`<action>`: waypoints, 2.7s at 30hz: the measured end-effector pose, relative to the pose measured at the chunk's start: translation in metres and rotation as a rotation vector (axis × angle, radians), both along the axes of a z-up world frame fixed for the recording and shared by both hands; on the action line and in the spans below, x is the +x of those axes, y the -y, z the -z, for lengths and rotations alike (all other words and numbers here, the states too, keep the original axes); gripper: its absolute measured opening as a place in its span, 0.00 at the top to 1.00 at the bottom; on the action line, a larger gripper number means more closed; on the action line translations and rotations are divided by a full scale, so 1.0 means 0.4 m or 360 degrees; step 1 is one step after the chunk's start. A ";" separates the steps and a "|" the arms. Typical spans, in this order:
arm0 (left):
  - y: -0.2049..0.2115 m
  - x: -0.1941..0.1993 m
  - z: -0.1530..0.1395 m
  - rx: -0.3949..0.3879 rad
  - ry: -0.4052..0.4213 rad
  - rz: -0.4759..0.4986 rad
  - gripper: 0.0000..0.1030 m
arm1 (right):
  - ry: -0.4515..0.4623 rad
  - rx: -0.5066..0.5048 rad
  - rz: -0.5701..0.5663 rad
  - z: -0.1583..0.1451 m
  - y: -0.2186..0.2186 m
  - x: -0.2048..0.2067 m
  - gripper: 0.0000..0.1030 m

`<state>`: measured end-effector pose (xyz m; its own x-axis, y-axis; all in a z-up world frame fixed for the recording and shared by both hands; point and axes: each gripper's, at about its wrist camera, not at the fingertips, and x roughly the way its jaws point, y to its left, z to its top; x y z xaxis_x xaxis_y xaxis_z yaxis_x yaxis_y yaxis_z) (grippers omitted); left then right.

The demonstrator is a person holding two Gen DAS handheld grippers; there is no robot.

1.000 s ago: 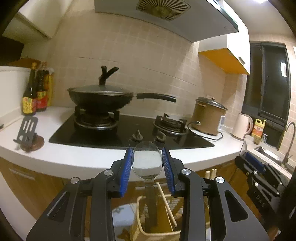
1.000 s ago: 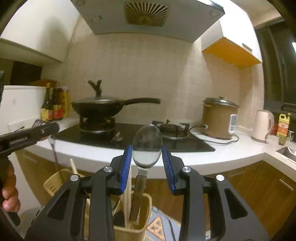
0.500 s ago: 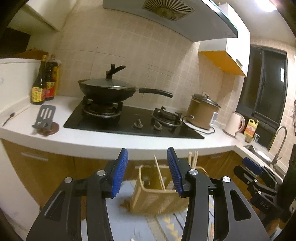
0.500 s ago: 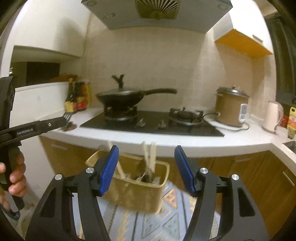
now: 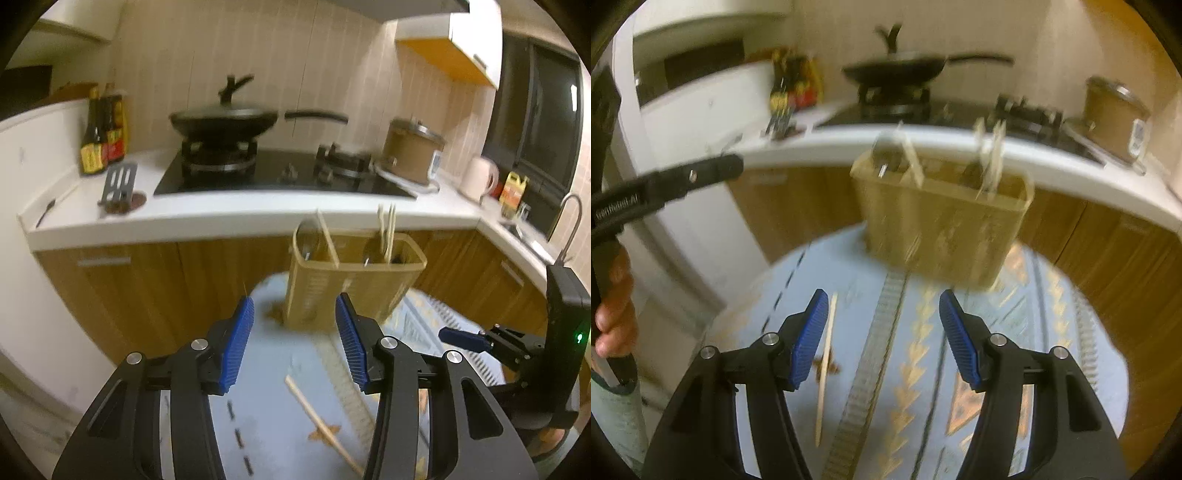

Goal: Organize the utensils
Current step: 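Lower both tools toward the last wooden chopstick on the rug, then grasp the wooden chopstick with the right tool, then lift the chopstick with right up over the caddy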

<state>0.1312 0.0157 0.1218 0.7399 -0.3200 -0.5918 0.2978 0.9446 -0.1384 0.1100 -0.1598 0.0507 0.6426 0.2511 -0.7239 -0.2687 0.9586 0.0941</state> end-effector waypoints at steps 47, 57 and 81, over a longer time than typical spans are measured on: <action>-0.001 -0.061 0.217 -0.0088 -0.0042 -0.0171 0.52 | -0.0051 0.0158 0.0146 0.119 0.040 0.030 0.48; -0.111 -0.059 0.221 -0.0112 -0.0097 -0.0280 0.52 | -0.0587 -0.0036 -0.0185 0.229 -0.195 0.143 0.69; -0.122 -0.031 0.250 -0.0151 -0.0156 -0.0227 0.52 | -0.0242 0.0125 -0.0220 0.072 -0.103 0.032 0.97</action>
<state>0.1188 0.0644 0.0219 0.7221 -0.2737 -0.6353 0.1423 0.9575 -0.2508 0.1230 -0.1185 0.0218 0.4832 0.3885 -0.7846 -0.3742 0.9018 0.2162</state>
